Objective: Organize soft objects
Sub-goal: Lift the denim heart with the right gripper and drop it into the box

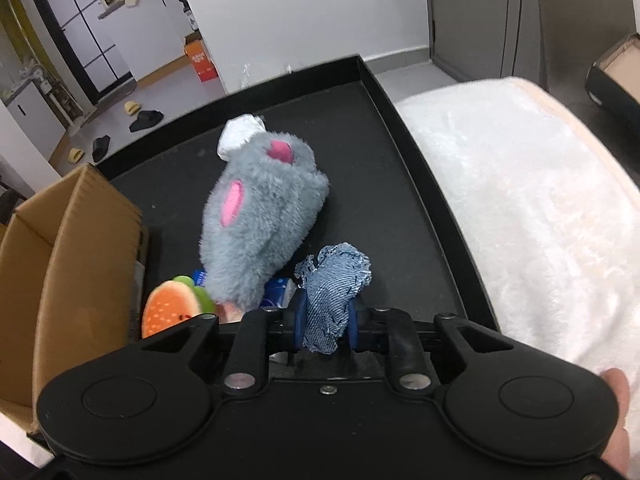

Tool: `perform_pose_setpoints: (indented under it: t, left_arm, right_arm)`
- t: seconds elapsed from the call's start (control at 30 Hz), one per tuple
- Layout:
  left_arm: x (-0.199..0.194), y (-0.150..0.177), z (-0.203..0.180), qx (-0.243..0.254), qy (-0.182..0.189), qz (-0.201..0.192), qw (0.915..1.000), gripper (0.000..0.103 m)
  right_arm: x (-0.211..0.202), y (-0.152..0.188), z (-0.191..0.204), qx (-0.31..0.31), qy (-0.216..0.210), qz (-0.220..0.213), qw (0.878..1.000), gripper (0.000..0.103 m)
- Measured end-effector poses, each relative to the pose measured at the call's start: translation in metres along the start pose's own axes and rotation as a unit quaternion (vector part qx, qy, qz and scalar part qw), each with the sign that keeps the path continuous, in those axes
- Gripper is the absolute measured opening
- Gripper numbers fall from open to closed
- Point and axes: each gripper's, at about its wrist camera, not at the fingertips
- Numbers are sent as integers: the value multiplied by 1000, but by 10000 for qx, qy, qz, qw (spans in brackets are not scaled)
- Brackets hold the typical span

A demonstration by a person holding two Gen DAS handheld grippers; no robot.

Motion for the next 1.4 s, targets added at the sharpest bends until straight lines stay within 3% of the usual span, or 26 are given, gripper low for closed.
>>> perform_pose_setpoints:
  t: [0.33,0.9,1.4]
  left_arm:
    - [-1,0,8,-238,167,-4,9996,71]
    - [3,1,18,-502,398,42,9979,71]
    - [14,3,30,-705,606,138,9956,70]
  right_arm:
    - [-40,-11,18,-116,-358,-261,9990,18]
    - [-70,-19,69,-529,-986,-440,9927,17]
    - [-68,-21,119,-839,-1526,-309,9842,17]
Point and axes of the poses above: each gripper's, at about its wrist camera, not at the fingertips, and x roughly the way its jaws point, z to its left, y to its underside, and after that the axes turned 8 degrees about x, right-handed
